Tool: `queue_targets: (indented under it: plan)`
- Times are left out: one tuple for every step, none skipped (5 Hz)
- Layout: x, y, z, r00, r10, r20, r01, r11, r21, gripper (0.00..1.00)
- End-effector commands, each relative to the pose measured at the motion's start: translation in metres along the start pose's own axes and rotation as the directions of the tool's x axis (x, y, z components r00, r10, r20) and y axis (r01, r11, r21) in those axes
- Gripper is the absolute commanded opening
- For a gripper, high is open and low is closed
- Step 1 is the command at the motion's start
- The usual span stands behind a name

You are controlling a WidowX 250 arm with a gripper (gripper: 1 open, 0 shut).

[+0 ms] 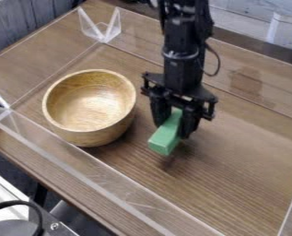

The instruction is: Remove the green block from inside the brown bowl and put it on the table

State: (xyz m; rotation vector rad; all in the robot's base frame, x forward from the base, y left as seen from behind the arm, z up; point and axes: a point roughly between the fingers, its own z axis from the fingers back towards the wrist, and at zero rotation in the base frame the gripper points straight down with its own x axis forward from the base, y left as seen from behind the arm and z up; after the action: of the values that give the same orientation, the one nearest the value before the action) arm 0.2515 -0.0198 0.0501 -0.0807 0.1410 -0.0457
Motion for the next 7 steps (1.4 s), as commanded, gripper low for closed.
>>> queue_targets:
  plan:
    - [0.008,0.002,0.004,0.999,0.002,0.040,-0.002,1.000,0.003,0.00]
    - [0.010,0.004,0.002,0.999,0.005,0.040,-0.006,1.000,0.003,0.00]
    - [0.013,0.005,0.001,0.999,0.009,0.042,-0.009,1.000,0.001,0.00]
    - [0.014,0.006,0.000,0.999,0.014,0.043,-0.014,1.000,0.000,0.00]
    - [0.015,0.007,0.003,0.999,0.019,0.044,-0.018,1.000,-0.001,1.00]
    - [0.013,0.005,0.026,0.996,0.020,0.089,-0.019,1.000,-0.006,1.00]
    - [0.011,0.002,0.064,0.986,0.019,0.167,-0.018,1.000,-0.007,1.00]
